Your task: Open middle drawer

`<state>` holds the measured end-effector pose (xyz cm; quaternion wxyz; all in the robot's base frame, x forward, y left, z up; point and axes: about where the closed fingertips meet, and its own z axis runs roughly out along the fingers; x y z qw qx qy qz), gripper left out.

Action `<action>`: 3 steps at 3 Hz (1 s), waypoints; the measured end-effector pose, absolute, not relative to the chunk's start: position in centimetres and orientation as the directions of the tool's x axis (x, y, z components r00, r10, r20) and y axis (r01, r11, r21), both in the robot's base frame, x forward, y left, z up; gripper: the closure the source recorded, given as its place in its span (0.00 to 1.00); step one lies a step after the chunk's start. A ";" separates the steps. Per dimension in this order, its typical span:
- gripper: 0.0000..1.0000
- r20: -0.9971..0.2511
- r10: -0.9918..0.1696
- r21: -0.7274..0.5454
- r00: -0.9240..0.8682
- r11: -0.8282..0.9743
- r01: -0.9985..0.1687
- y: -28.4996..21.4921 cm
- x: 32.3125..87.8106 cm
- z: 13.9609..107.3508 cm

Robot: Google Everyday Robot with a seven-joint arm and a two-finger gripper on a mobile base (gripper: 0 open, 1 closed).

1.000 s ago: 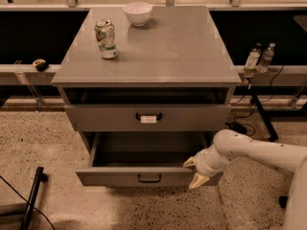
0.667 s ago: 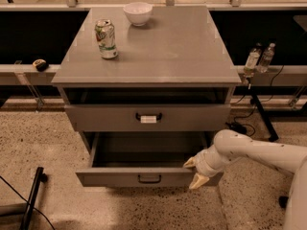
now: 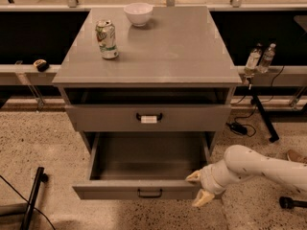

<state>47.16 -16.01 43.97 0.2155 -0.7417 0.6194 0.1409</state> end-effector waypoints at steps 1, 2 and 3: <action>0.26 -0.524 -0.831 -0.171 0.188 -0.114 -0.979 -15.8 44.1 45.5; 0.26 -0.536 -0.814 -0.232 0.223 -0.112 -0.966 -15.8 44.3 47.7; 0.28 -0.514 -0.816 -0.301 0.267 -0.120 -0.946 -16.0 46.9 50.9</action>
Offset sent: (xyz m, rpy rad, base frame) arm -0.0194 -0.0014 0.0695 0.1262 -0.1639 -0.0125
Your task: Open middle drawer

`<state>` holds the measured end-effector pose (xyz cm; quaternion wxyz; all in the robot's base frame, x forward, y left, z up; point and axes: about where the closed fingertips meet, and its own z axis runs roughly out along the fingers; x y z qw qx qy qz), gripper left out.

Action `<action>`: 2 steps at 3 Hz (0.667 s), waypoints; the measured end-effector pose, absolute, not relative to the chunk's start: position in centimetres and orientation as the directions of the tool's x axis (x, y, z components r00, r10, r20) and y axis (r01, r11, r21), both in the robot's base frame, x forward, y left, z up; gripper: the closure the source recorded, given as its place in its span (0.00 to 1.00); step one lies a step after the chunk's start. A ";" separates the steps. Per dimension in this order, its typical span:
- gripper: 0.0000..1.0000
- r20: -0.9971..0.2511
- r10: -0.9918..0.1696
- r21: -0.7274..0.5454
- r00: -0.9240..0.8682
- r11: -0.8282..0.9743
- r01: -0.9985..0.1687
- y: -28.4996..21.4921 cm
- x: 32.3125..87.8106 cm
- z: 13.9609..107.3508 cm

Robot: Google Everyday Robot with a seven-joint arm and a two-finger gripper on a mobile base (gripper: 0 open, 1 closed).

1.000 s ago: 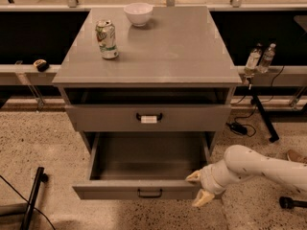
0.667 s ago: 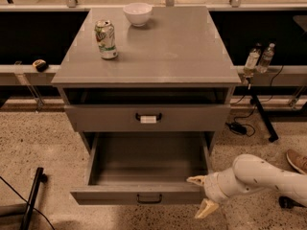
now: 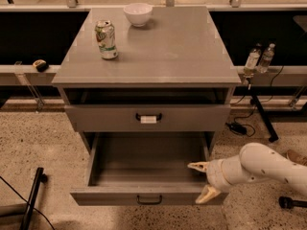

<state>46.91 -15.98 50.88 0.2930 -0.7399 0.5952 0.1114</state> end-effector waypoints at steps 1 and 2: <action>0.50 -0.506 -0.821 -0.310 0.264 -0.112 -0.944 -15.5 50.9 51.7; 0.73 -0.501 -0.834 -0.288 0.233 -0.093 -0.953 -14.5 55.2 49.6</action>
Offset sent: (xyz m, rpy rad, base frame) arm 0.1381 0.0297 -0.0437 -0.0353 0.0479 -0.0642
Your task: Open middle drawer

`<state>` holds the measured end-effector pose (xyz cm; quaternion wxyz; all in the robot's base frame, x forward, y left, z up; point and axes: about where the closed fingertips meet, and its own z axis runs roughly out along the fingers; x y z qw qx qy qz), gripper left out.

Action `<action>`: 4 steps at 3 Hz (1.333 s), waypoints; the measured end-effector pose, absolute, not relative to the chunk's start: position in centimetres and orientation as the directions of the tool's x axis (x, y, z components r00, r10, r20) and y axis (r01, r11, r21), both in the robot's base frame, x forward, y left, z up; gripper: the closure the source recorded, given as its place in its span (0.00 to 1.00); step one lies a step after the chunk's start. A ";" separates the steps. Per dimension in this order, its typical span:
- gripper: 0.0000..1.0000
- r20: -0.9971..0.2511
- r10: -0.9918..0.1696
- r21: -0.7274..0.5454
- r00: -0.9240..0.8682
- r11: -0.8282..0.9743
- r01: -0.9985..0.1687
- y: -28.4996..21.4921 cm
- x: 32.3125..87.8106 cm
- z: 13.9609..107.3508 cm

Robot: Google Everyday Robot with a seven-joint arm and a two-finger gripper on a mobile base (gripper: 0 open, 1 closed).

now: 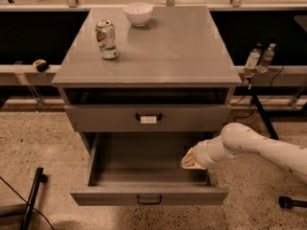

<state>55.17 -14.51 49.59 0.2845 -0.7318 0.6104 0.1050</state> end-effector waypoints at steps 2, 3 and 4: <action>1.00 -0.457 -0.876 -0.174 0.150 -0.077 -0.982 -12.6 57.4 41.1; 1.00 -0.429 -0.893 -0.130 0.138 -0.091 -0.987 -12.7 55.1 38.4; 1.00 -0.436 -0.887 -0.073 0.154 -0.136 -0.988 -12.5 51.5 37.5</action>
Offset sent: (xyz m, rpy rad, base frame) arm 0.0062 0.0266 -0.1480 -0.1535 0.2044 -0.0418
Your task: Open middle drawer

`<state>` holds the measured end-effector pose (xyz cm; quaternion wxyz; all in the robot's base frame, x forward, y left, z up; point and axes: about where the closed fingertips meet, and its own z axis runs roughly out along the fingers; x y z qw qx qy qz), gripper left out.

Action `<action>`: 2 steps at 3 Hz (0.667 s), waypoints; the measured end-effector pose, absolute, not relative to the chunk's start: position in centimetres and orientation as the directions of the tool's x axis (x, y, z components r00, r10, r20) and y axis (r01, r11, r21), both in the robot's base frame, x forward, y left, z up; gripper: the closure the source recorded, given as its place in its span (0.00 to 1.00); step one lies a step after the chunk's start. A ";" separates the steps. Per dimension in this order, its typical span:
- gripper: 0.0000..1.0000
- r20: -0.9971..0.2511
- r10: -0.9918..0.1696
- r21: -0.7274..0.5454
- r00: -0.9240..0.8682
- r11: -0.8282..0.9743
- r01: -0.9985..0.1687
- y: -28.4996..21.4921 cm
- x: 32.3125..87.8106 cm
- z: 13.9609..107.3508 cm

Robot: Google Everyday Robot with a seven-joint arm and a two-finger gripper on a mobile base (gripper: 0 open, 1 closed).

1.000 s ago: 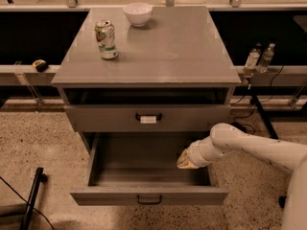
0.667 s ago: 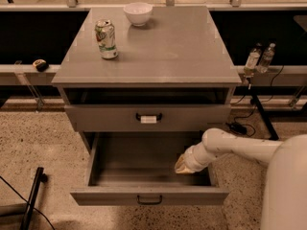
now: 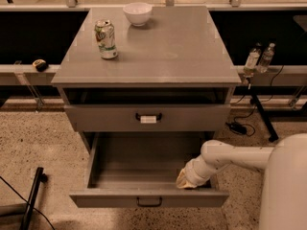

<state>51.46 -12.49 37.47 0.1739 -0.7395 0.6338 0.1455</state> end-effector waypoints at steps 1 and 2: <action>1.00 -0.474 -0.861 -0.020 0.183 -0.198 -0.980 -12.1 47.9 38.0; 1.00 -0.539 -0.815 0.007 0.211 -0.254 -0.967 -11.8 45.3 39.6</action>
Offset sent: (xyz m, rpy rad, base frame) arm -0.0924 0.0052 0.0473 0.1818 0.1477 0.1985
